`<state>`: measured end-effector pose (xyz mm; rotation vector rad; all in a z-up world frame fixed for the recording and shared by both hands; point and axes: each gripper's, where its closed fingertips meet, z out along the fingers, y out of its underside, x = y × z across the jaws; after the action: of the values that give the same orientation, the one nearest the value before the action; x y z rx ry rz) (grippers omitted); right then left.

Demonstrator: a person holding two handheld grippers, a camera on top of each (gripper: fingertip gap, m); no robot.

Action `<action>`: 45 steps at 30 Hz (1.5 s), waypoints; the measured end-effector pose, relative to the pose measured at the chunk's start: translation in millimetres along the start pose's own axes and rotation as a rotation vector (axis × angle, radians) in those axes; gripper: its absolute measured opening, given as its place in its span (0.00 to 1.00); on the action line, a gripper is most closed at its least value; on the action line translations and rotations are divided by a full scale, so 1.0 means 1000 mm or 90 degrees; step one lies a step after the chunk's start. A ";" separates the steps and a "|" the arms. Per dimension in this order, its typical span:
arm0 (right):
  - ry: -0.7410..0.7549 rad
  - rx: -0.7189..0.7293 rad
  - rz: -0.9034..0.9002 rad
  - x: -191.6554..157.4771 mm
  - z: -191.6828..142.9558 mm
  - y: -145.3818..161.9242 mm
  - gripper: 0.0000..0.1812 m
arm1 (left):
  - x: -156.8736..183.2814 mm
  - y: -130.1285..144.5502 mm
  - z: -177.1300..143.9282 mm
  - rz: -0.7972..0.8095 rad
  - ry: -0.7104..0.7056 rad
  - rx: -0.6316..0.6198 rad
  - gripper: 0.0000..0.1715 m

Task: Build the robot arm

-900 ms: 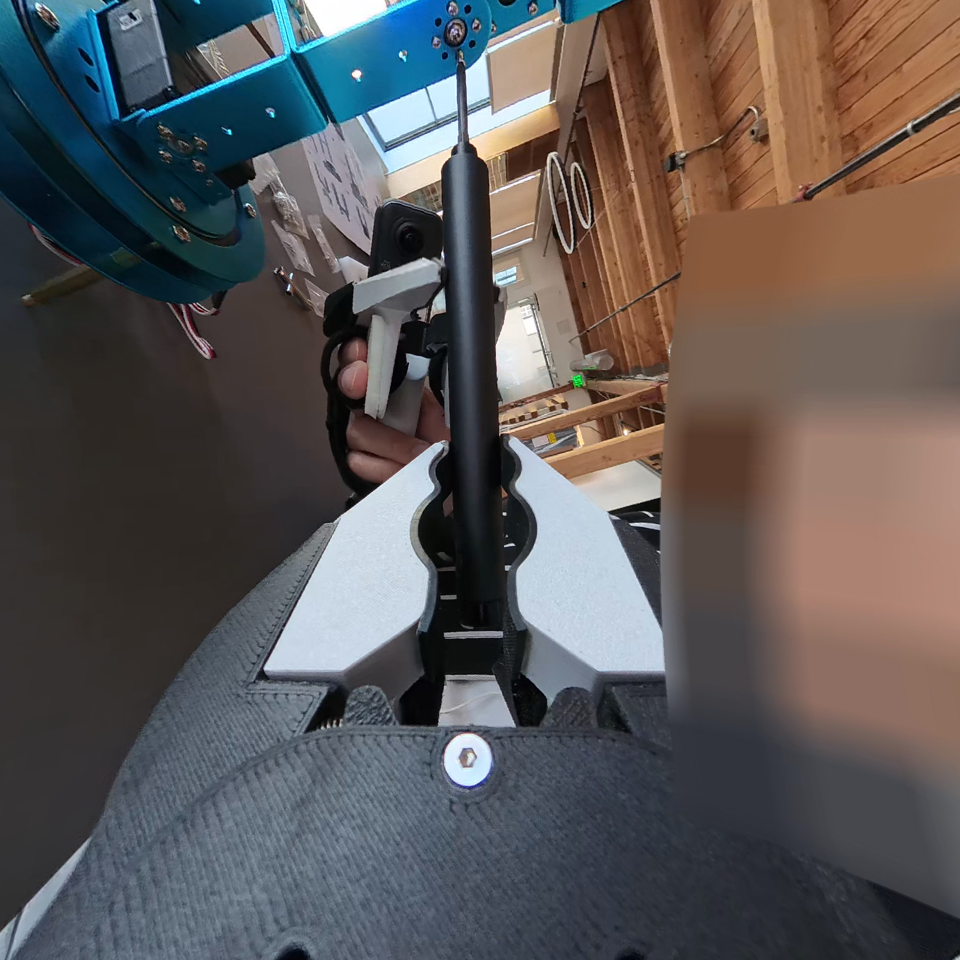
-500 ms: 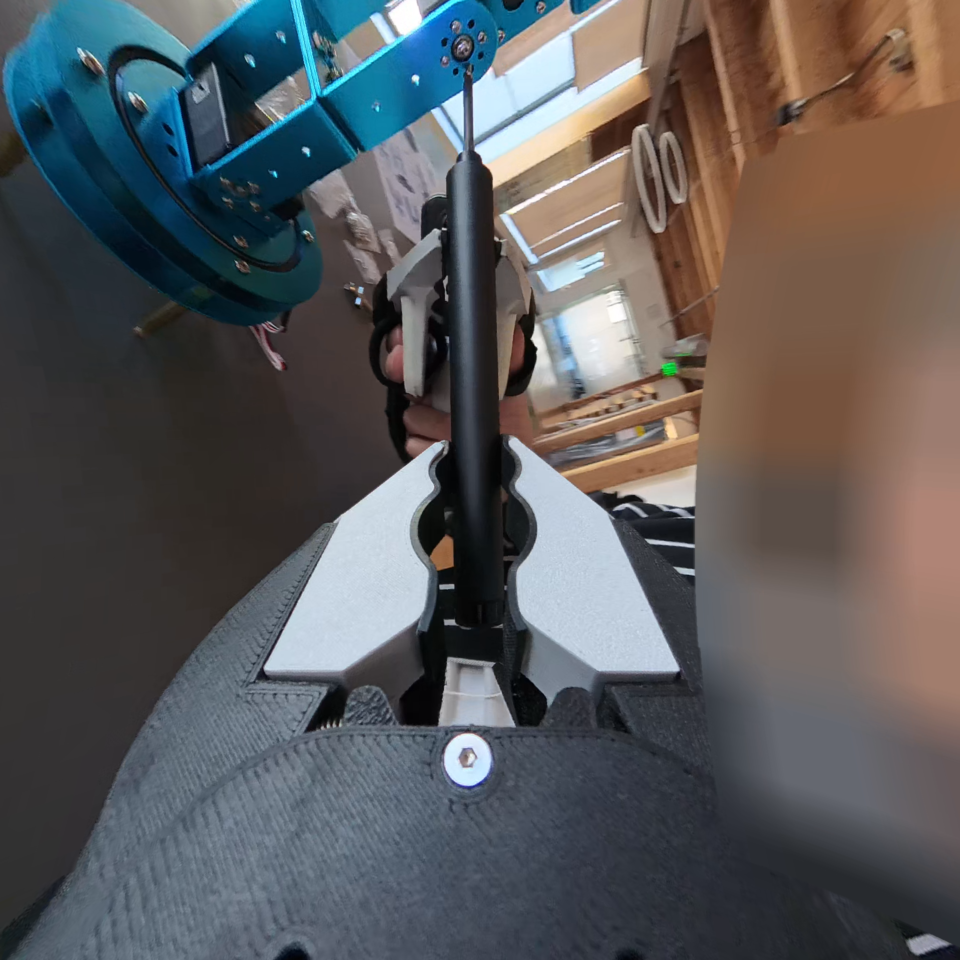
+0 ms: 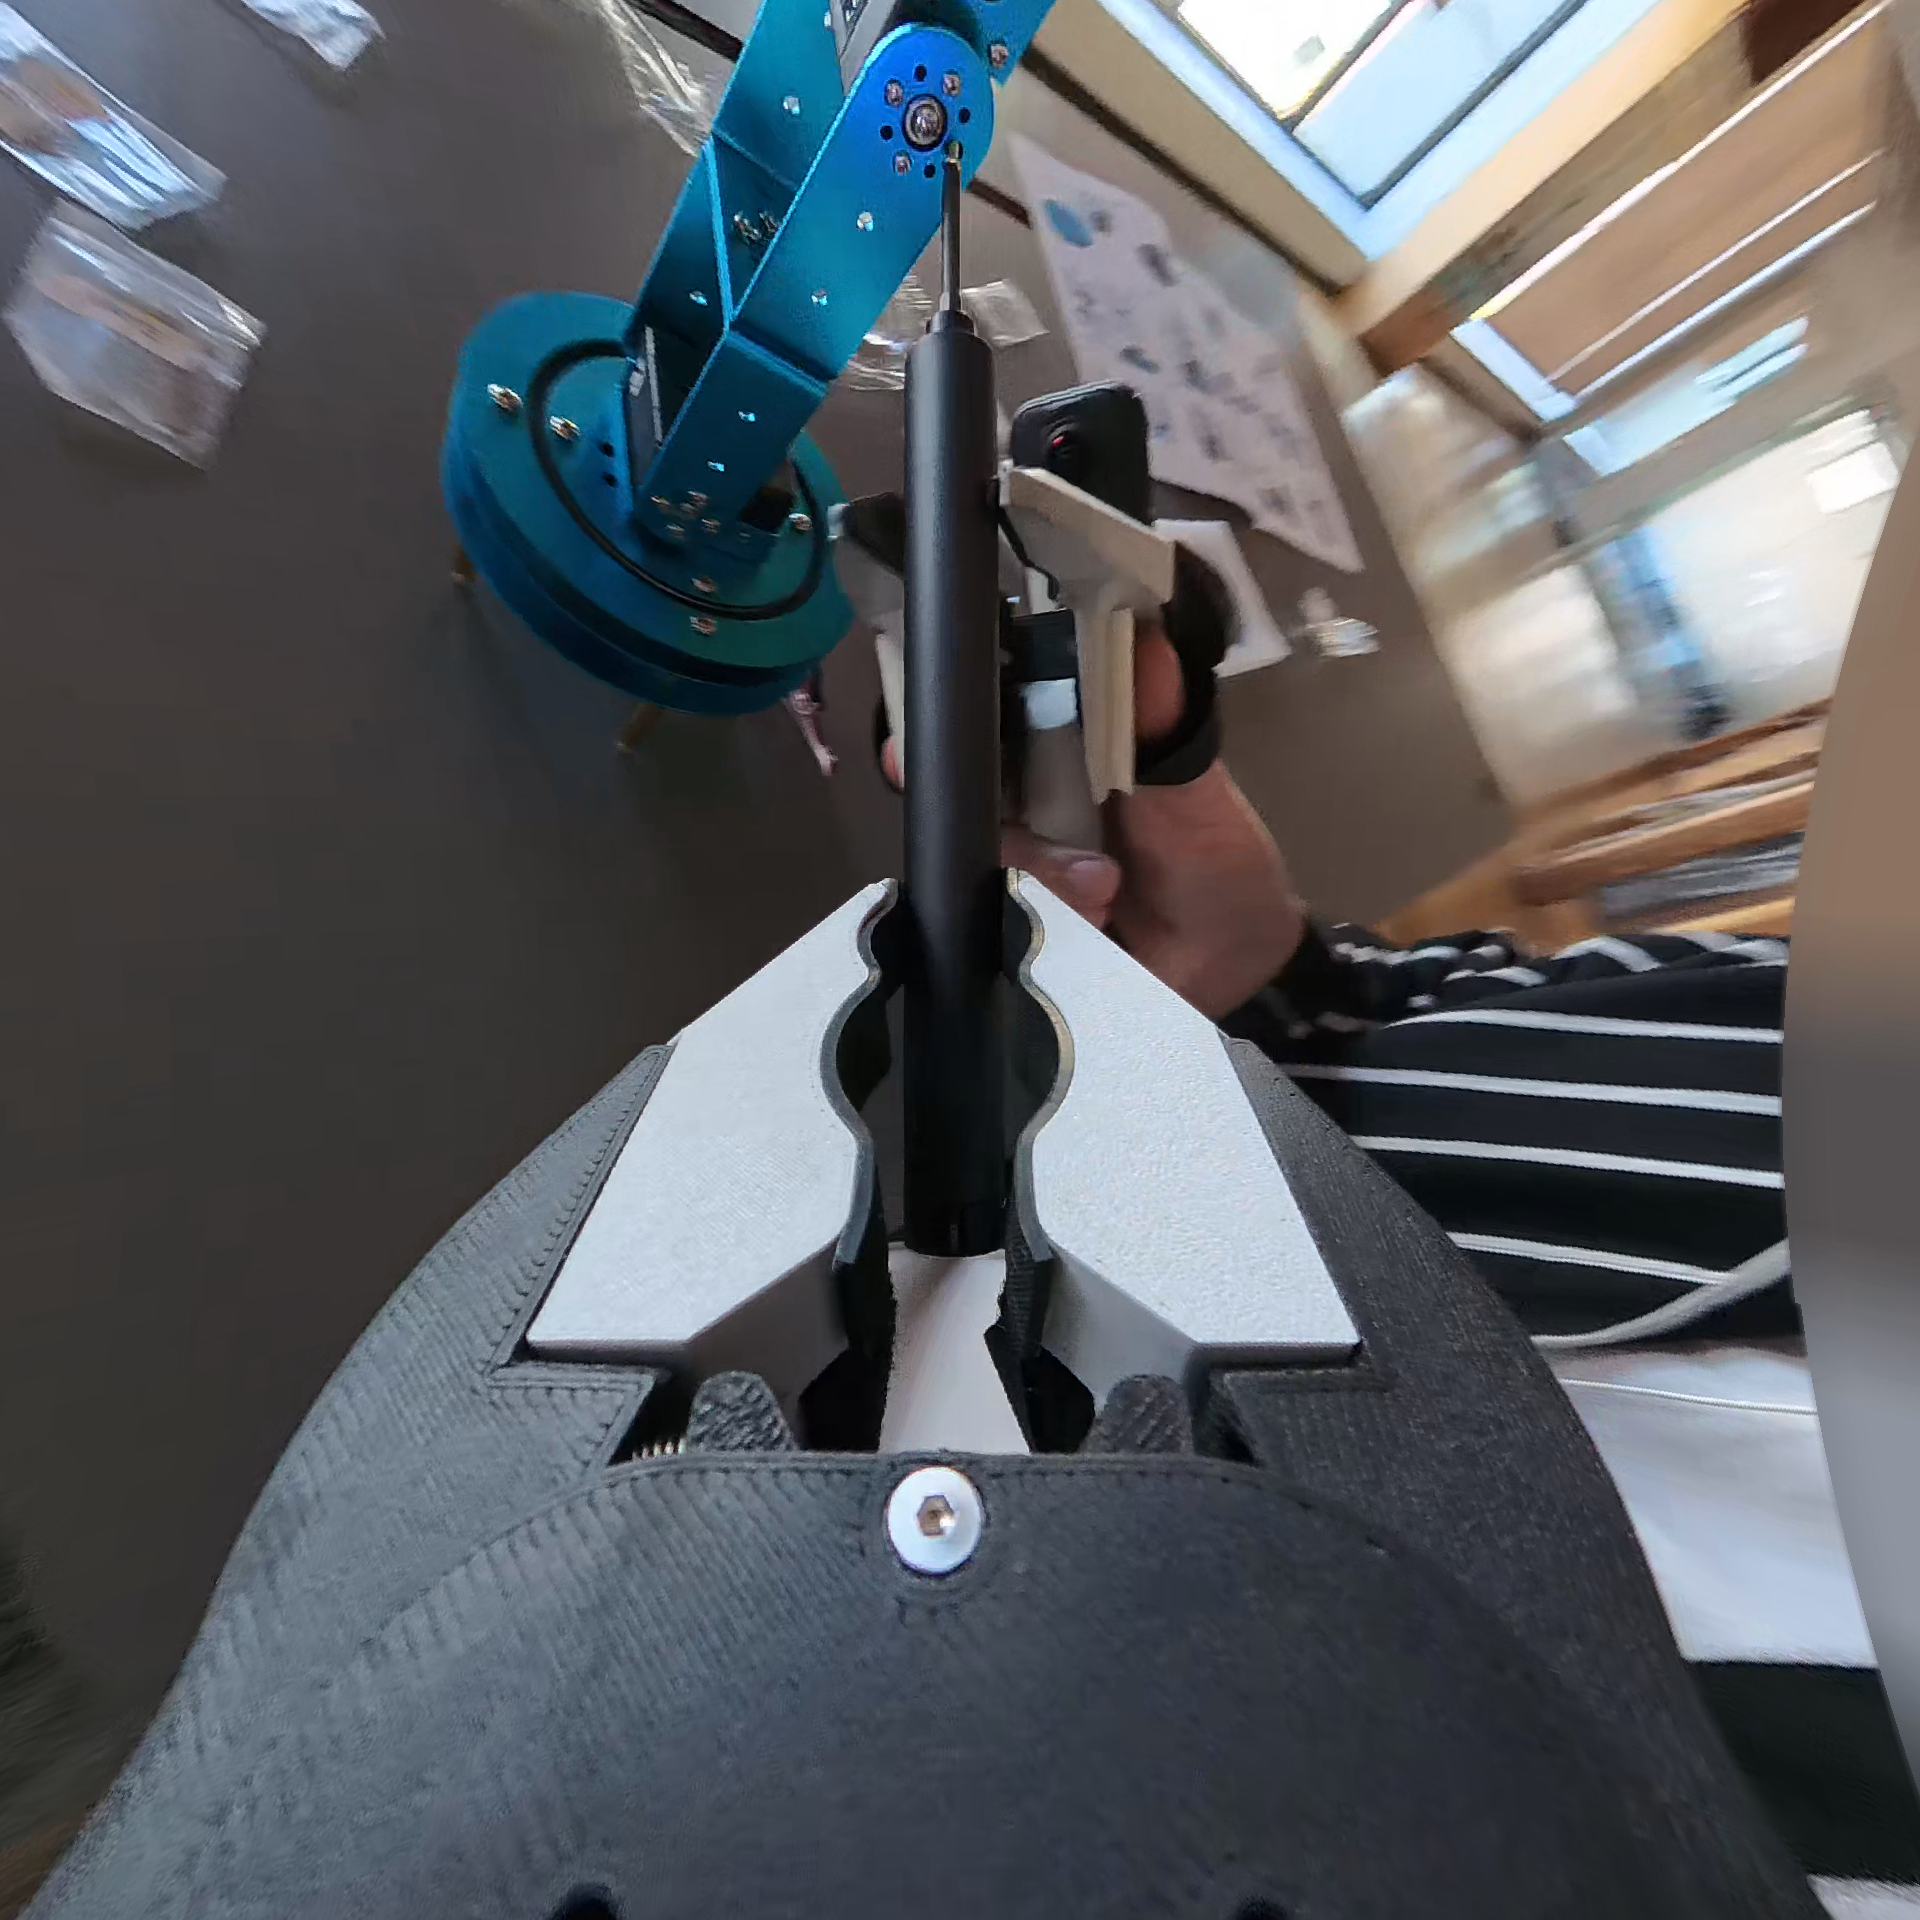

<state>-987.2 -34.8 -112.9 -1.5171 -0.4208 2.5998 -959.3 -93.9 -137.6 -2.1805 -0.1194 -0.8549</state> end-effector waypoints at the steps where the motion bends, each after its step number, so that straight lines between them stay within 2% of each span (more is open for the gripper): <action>1: -0.014 0.001 0.002 -0.003 0.001 0.000 0.09 | -0.001 0.000 0.000 0.016 -0.019 -0.001 0.10; 4: -0.050 0.011 0.020 -0.006 0.002 -0.001 0.09 | -0.002 -0.002 -0.001 0.070 -0.077 0.005 0.10; 7: -0.109 0.035 0.092 -0.007 0.003 -0.002 0.09 | -0.005 -0.003 -0.002 0.119 -0.132 -0.001 0.10; 10: -0.128 0.050 0.094 -0.008 0.002 -0.002 0.09 | -0.004 -0.003 -0.001 0.125 -0.131 0.007 0.10; 13: -0.137 0.051 0.081 -0.009 0.001 -0.002 0.09 | 0.000 0.001 0.002 0.092 -0.083 -0.006 0.10; 17: -0.163 0.058 0.098 -0.013 0.003 -0.003 0.09 | 0.016 0.011 0.003 -0.024 0.072 -0.029 0.14; 19: -0.160 0.062 0.095 -0.012 0.004 -0.004 0.09 | 0.020 0.014 0.000 -0.060 0.129 -0.030 0.11; 22: -0.159 0.069 0.100 -0.010 0.004 -0.005 0.09 | 0.018 0.014 -0.004 -0.082 0.149 -0.011 0.12; 31: -0.184 0.083 0.108 -0.012 0.005 -0.008 0.09 | 0.011 0.007 -0.013 -0.074 0.118 0.017 0.09; 39: -0.201 0.071 0.147 -0.014 0.006 -0.009 0.09 | 0.008 0.006 -0.012 0.028 -0.001 0.001 0.09; 42: -0.169 0.062 0.137 -0.012 0.005 -0.008 0.10 | 0.003 0.003 -0.015 0.073 -0.062 0.011 0.09; 45: -0.098 0.048 0.104 -0.006 0.003 -0.007 0.16 | 0.003 0.001 -0.017 0.110 -0.107 0.015 0.09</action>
<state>-987.1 -29.8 -104.9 -1.3882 -0.2161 2.8335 -965.8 -106.9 -127.9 -2.2019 -0.0222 -0.5701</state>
